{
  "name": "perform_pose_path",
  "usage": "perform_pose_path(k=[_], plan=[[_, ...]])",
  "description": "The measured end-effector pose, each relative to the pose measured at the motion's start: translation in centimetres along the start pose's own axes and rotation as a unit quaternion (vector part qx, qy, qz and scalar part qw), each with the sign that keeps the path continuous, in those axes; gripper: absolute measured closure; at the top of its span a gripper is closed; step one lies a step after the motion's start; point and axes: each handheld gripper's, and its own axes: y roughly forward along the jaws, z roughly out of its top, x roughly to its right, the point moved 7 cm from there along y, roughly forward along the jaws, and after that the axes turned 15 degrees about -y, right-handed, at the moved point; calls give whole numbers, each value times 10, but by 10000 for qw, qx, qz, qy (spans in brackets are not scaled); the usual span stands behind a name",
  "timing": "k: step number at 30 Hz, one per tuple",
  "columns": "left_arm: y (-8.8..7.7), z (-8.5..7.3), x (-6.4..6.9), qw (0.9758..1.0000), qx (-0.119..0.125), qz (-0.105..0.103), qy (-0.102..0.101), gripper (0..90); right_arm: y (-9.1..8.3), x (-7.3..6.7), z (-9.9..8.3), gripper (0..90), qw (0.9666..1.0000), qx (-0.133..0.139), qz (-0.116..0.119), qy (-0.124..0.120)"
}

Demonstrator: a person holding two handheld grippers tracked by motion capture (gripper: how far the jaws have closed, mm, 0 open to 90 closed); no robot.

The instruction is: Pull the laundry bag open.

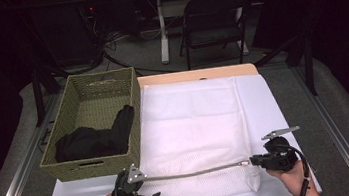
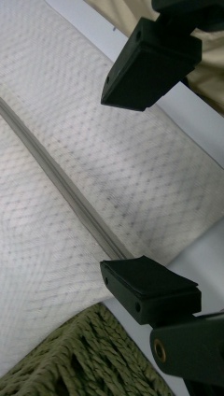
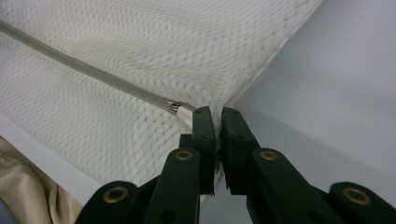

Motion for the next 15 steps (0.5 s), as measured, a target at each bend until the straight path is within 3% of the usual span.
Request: perform_pose_path(k=[5,8,15], plan=[[-1,14,18,9995,235,-130,183,226,1,-5,3,848,9999,39,93,-25],[2,18,27,9991,225,-190,315,258,0,-6,3,849,9998,78,148,70],[23,36,60,9963,187,-478,695,355,3,-5,2,848,9999,67,113,-2]])
